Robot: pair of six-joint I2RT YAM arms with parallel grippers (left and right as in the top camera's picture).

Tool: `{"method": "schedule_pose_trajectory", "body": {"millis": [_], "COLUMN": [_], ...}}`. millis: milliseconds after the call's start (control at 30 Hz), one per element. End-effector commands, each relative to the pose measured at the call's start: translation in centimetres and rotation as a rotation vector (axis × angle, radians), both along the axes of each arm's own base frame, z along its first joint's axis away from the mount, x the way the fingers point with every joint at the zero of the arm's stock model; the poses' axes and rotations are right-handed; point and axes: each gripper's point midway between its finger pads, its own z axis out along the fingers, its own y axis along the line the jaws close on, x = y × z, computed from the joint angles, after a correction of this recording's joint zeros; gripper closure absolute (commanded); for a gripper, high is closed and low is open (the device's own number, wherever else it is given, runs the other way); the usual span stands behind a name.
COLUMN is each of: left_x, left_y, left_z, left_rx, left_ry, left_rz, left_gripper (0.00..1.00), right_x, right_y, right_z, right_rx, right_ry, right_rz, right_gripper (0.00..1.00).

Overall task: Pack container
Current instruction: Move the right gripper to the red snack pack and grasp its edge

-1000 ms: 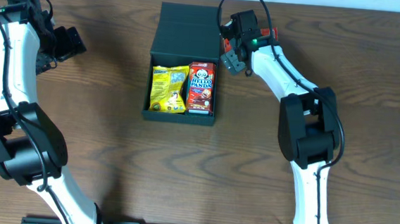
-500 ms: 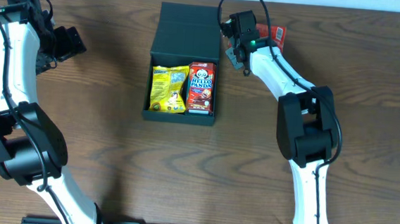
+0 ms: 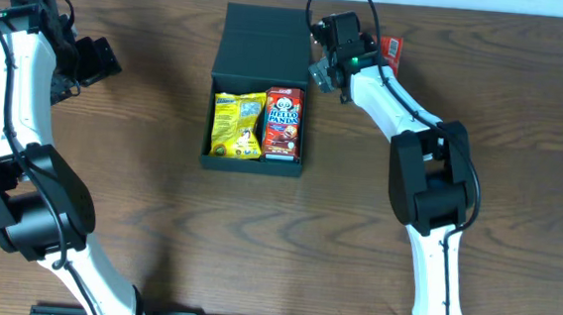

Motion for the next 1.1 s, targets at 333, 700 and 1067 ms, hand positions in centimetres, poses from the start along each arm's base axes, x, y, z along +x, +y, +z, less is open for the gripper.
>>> {"method": "schedule_pose_trajectory", "body": {"millis": [333,700,1067], "left_x": [0.1,0.1,0.2], "left_y": [0.1,0.0,-0.4], "left_z": [1.2,1.2,1.3], "left_rx": [0.014,0.006,-0.016], "left_ry": [-0.026,-0.028,-0.032], "left_rz": [-0.016,-0.018,-0.021], "left_gripper": [0.05,0.05,0.05], "right_x": [1.6,0.8,0.7], "right_y": [-2.2,-2.4,-2.6], "right_z": [-1.2,-3.7,-3.8], "right_rx": [0.027,0.070,0.097], "right_ry": [-0.008,0.062,0.064], "right_rz": [0.015,0.008,-0.031], "right_gripper": [0.01,0.41,0.99]}}
